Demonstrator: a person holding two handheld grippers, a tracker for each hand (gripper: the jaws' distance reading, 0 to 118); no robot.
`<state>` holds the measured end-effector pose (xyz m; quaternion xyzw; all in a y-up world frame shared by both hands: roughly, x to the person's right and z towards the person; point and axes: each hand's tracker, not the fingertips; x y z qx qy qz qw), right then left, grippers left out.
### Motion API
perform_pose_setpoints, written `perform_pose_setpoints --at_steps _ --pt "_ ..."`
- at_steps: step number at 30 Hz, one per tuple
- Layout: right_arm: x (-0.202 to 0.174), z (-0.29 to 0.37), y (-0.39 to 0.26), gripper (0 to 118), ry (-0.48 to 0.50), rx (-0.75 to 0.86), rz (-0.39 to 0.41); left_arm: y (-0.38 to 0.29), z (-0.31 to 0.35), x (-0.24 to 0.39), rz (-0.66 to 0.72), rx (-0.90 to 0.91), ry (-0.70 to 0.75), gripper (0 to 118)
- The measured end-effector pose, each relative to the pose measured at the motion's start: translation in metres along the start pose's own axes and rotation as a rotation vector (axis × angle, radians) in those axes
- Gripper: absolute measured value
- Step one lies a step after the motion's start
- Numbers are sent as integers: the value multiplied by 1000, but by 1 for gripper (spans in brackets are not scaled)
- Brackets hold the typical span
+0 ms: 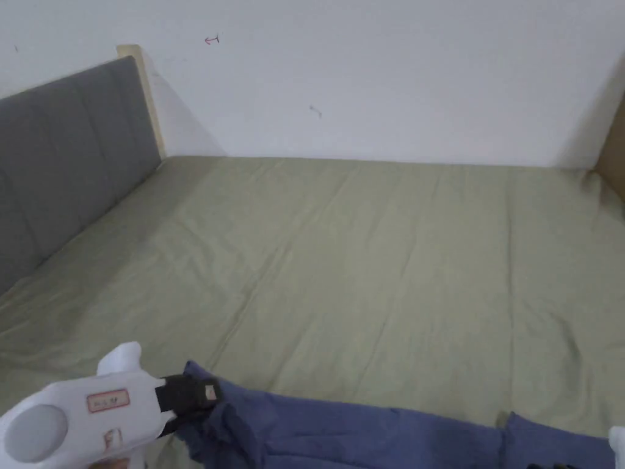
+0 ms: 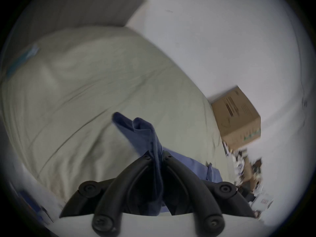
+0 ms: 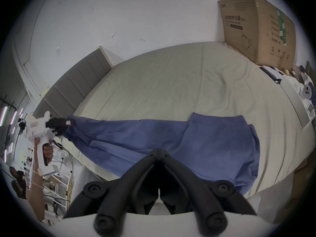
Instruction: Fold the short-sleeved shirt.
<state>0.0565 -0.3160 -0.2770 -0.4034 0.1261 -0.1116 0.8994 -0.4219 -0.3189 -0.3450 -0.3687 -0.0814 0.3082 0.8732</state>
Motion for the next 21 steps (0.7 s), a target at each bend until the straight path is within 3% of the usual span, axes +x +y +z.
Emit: perform_pose_setpoints --at_steps 6,8,10,12,13,15,16,21 --pt "43 25 -11 0 -20 46 -81 -46 -54 155 -441 -107 -78 5" --pt "56 30 -15 0 -34 53 -114 -68 -79 174 -489 -166 -134 5" --pt "72 37 -23 0 -44 66 -164 -96 -112 187 -442 -306 -149 5" --pt "83 41 -30 0 -48 67 -186 -119 -139 187 -464 -414 -179 11" --pt "87 42 -32 0 -54 65 -190 -131 -146 190 -501 -457 -160 23" --pt "95 42 -37 0 -75 50 -188 -158 -159 194 -592 -526 -131 83" --pt "98 42 -39 0 -80 46 -190 -164 -163 191 -599 -547 -116 99" --pt "105 43 -46 0 -86 39 -208 -142 -158 175 -347 -470 -108 101"
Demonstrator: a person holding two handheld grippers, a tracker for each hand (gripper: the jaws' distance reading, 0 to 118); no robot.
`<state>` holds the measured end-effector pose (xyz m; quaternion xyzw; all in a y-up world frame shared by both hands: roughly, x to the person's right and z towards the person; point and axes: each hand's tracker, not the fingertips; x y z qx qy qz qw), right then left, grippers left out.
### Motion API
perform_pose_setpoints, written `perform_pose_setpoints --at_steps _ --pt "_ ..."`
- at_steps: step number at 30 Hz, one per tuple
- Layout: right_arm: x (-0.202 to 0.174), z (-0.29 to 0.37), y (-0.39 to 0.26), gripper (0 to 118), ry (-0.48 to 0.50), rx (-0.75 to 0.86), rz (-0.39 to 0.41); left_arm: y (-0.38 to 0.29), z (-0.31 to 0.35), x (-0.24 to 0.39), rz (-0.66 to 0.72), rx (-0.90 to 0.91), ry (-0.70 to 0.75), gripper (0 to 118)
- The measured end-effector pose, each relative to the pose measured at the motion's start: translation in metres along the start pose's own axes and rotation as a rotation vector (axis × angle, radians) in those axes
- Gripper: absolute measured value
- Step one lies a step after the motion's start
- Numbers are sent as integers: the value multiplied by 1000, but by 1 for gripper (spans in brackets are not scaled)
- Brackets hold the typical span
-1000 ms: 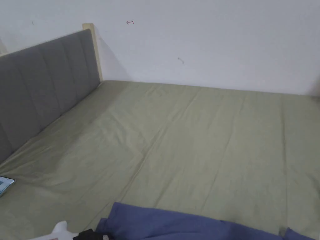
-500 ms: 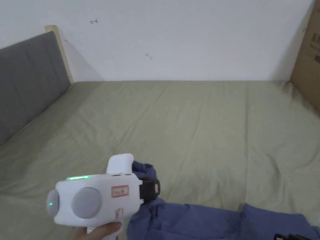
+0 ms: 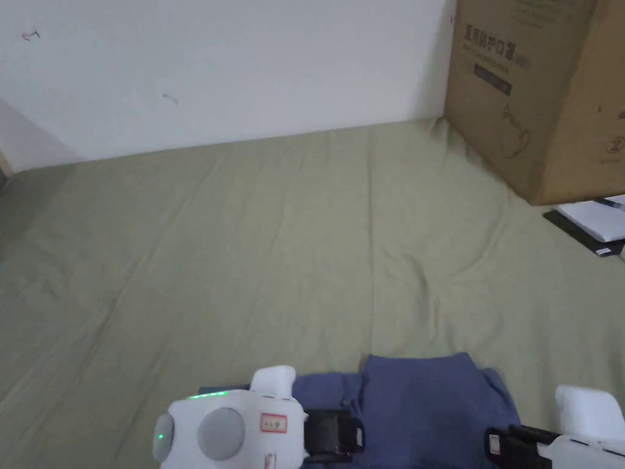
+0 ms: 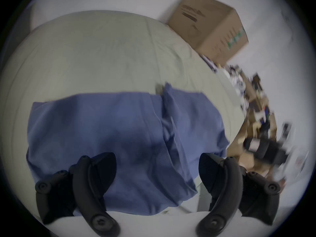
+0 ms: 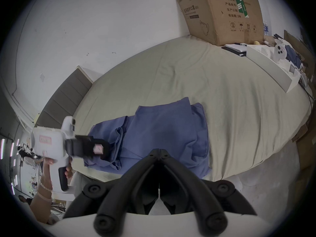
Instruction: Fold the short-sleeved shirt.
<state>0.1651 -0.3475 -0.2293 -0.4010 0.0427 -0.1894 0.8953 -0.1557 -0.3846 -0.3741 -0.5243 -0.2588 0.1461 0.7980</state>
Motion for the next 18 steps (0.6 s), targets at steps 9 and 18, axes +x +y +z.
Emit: perform_pose_setpoints --at_steps 9,18 --pt "-5 -8 -6 0 3 -24 4 17 56 -31 73 117 -28 76" --pt "-10 -4 -5 0 -1 -32 10 -22 -20 5 -49 -71 -30 1"
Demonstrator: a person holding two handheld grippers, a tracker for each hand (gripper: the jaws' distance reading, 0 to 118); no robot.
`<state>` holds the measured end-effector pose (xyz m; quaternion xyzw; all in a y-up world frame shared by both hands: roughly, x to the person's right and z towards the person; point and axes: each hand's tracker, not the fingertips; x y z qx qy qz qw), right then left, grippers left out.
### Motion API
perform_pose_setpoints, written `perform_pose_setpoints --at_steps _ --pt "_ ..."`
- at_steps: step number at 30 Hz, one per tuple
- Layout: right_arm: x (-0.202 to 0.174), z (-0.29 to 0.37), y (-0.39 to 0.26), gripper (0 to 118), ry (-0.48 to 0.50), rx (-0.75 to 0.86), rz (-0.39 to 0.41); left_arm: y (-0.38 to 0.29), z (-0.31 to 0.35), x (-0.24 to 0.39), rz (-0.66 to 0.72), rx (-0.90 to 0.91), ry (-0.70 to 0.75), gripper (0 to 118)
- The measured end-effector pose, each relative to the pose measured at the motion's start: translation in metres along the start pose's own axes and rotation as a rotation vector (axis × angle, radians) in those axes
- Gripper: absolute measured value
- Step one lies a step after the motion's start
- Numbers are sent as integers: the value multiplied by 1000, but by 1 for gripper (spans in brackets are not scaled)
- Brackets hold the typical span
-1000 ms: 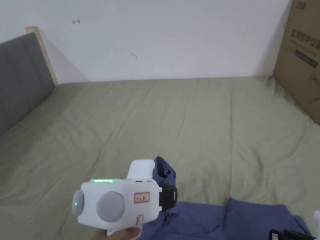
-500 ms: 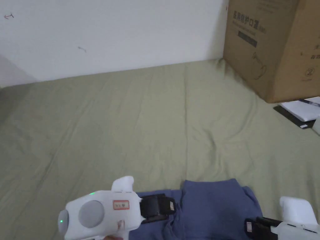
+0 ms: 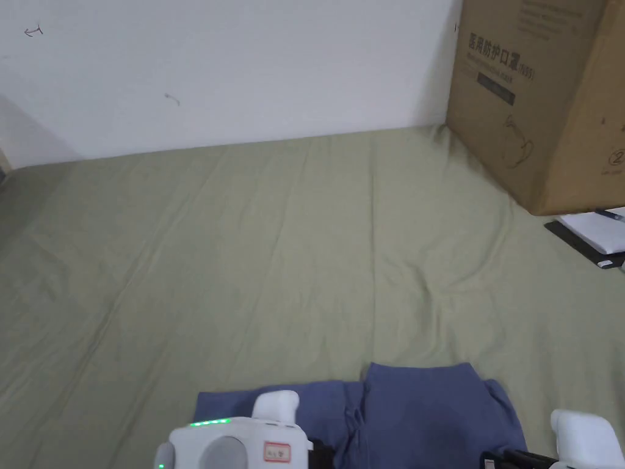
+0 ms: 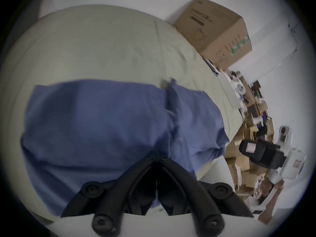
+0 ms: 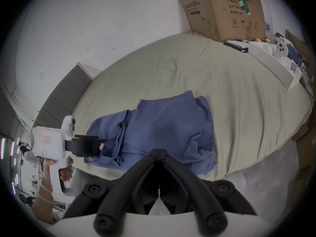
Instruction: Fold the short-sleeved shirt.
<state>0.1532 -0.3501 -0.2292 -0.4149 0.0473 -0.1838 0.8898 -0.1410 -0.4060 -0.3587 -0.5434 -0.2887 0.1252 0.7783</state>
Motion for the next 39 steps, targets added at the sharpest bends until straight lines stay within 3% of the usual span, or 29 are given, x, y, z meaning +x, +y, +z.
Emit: perform_pose_setpoints --at_steps 2,5,13,14,15,17,18,20,24,28,34,36,37,38,39 --pt "1 1 1 0 -12 -2 4 -6 -13 12 -68 -27 45 0" --pt "1 4 2 0 -24 -5 1 -8 -12 13 -60 -4 67 0" --pt "-15 7 8 0 -38 0 16 -4 62 -43 111 104 -166 4" --pt "-18 5 9 0 -35 0 17 -7 76 -56 155 115 -184 18" --pt "-22 3 10 0 -31 -4 21 -11 91 -73 200 138 -203 42" --pt "-29 -3 12 0 -29 -9 29 -16 109 -94 244 168 -169 113" --pt "-33 -6 13 0 -29 -14 36 -23 121 -105 262 242 -157 117" --pt "-40 -12 15 0 -28 -16 44 -28 132 -129 327 304 -145 116" --pt "-53 -19 24 0 -20 -6 31 -30 118 -172 469 184 -211 116" --pt "-64 -21 28 0 -23 -4 33 -33 95 -189 469 164 -238 116" --pt "-72 -25 27 0 -43 -29 67 -26 72 -207 588 196 -514 113" --pt "-73 -27 27 0 -51 -36 65 -20 66 -206 546 177 -459 96" --pt "-73 -26 27 0 -50 -35 63 -21 68 -203 537 191 -435 77" --pt "-74 -26 27 0 -47 -36 61 -19 68 -202 522 190 -383 45" --pt "-74 -25 27 0 -45 -37 60 -19 67 -203 491 169 -292 26"
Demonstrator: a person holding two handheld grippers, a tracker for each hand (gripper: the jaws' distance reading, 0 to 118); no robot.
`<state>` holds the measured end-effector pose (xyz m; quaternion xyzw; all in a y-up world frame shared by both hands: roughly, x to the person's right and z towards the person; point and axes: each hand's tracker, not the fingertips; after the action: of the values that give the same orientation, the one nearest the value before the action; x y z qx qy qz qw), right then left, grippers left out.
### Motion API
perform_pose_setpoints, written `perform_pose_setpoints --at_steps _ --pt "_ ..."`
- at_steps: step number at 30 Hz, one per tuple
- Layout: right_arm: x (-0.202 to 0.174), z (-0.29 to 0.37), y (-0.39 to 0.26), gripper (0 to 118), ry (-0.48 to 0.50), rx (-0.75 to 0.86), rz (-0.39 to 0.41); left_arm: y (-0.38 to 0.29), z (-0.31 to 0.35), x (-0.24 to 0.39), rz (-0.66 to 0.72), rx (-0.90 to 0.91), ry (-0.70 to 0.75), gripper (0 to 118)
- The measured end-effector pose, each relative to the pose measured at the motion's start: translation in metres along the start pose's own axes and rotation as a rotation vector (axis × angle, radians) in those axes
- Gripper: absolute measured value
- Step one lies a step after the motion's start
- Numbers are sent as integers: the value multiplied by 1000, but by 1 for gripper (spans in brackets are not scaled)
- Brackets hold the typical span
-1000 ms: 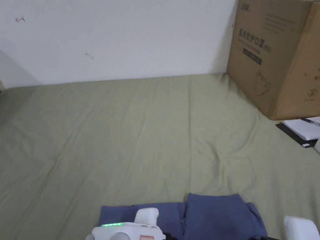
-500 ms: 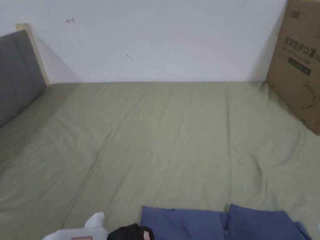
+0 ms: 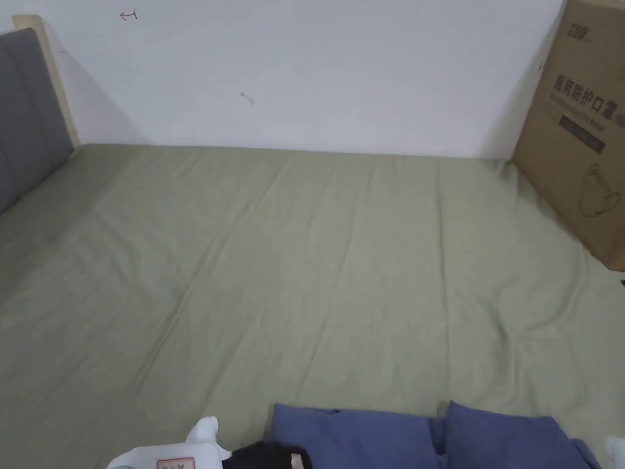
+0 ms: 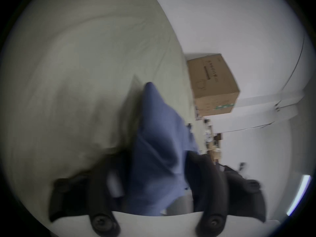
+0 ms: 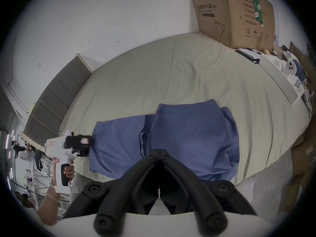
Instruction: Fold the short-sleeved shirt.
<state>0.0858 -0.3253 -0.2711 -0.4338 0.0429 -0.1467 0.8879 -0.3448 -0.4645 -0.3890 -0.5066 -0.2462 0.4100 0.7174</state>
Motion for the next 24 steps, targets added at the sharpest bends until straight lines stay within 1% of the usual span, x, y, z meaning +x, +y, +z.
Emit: perform_pose_setpoints --at_steps 1,2,3,4,5,7,9,12,13,15,18,20,24 --pt "-1 -1 1 0 1 -4 2 0 -4 -5 -10 -6 71 18" --pt "-2 -2 2 0 -3 -10 6 0 -7 -10 -3 -13 74 16" --pt "-4 -3 3 0 -17 -19 13 0 -5 -16 81 -13 -17 16" --pt "-6 -2 4 0 -31 -25 18 0 -1 -17 125 -14 -48 14" --pt "-8 -1 5 0 -35 -25 22 1 1 -16 91 -17 -29 12" --pt "-12 4 6 0 -33 -18 21 0 0 -11 51 -26 -20 11" --pt "-15 6 9 0 -29 -12 24 4 5 -9 60 -26 -22 11" --pt "-21 5 11 0 -49 0 27 10 11 -6 13 -59 -29 9" --pt "-22 4 11 0 -46 6 22 12 13 -5 3 -86 -23 9" --pt "-26 3 9 0 -30 15 6 16 24 -5 -12 -68 -6 9" --pt "-31 -2 6 0 -17 14 8 25 49 -15 -7 -32 9 9" --pt "-33 -4 6 0 -12 12 12 33 71 -26 23 11 20 9" --pt "-33 -6 4 0 6 13 14 47 127 -41 -4 94 176 9"
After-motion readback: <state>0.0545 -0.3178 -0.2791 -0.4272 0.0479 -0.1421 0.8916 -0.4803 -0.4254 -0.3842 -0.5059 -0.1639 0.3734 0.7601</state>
